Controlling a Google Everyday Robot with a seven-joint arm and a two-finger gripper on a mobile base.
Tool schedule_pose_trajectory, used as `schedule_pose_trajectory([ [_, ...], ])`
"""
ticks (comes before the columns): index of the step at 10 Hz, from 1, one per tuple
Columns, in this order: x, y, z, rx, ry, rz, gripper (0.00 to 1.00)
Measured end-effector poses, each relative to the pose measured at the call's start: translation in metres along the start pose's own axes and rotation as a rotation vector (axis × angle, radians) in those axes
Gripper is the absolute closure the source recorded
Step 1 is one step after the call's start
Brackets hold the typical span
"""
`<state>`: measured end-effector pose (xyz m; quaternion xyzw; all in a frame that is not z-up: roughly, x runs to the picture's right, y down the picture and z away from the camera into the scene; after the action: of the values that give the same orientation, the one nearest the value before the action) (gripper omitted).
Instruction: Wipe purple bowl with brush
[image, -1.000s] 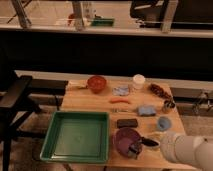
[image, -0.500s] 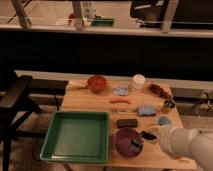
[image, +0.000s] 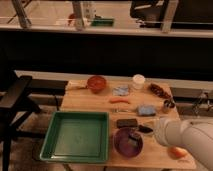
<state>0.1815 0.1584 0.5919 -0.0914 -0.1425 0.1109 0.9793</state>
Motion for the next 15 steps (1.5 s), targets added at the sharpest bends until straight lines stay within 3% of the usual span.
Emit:
schedule_pose_trajectory([
  [8,-0.018,-0.014,0.024,-0.003,-0.041,-0.031,1.00],
  [15,-0.040,-0.005,0.023,-0.021,-0.098,-0.042,1.00],
])
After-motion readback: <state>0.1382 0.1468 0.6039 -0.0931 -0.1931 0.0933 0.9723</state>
